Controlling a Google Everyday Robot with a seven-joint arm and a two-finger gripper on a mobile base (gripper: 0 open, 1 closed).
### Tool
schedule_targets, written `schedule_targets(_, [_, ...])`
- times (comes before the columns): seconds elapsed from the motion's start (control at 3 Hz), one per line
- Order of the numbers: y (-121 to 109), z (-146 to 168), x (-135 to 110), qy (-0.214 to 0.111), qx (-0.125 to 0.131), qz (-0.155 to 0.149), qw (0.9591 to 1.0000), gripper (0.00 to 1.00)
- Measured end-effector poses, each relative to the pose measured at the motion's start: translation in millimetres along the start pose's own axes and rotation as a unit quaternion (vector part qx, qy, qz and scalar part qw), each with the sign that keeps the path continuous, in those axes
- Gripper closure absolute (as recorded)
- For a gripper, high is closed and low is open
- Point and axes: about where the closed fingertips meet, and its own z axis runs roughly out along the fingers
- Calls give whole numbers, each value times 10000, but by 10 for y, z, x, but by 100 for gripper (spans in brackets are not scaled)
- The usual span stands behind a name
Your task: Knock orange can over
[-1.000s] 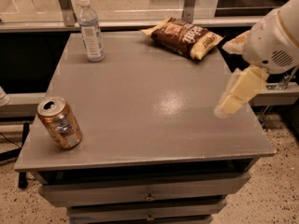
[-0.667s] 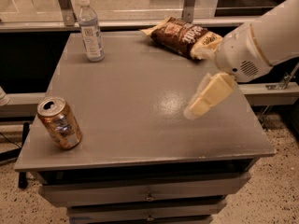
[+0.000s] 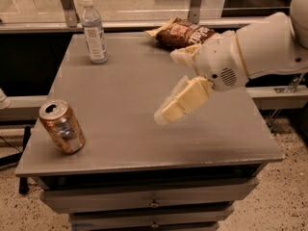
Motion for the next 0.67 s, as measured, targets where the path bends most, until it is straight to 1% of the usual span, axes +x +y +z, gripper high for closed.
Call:
schedule_targets(0.33, [-6,-8,12,23,11,-1,10000,0])
schedule_targets(0.67, [32,112,6,-161,-48,68,9998,0])
